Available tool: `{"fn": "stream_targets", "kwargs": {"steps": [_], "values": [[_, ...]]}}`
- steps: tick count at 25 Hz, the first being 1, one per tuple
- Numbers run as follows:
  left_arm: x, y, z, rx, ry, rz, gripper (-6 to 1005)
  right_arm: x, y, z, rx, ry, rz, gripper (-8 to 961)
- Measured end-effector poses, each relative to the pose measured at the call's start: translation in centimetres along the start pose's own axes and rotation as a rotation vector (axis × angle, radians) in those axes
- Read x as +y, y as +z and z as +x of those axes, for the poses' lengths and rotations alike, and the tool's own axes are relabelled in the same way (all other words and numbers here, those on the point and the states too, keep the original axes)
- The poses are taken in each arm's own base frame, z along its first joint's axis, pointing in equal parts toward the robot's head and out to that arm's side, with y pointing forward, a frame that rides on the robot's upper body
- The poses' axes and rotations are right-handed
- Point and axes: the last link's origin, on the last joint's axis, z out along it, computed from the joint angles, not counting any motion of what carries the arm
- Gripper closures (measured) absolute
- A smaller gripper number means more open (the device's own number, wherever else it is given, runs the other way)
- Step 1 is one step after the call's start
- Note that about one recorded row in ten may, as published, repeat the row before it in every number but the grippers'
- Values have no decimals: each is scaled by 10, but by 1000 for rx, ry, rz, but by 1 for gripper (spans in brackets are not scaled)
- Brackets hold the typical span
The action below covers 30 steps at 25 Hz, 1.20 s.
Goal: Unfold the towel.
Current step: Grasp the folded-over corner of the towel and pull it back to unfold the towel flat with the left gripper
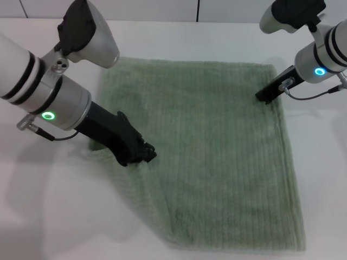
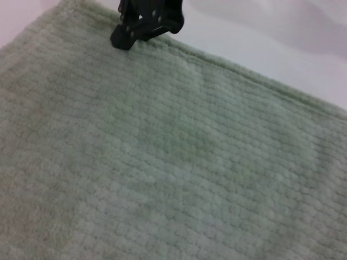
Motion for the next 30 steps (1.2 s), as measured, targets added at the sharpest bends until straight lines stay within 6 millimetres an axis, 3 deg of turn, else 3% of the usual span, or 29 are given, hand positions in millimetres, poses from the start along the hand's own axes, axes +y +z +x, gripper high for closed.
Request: {"fn": "stream_targets", "kwargs": {"steps": [25, 30], "values": [[5, -39, -26, -19, -108, -65, 938, 1, 0, -3, 0, -12, 6, 953], [6, -39, -34, -43, -138, -69, 938, 1, 0, -4, -1, -14, 6, 953]]}}
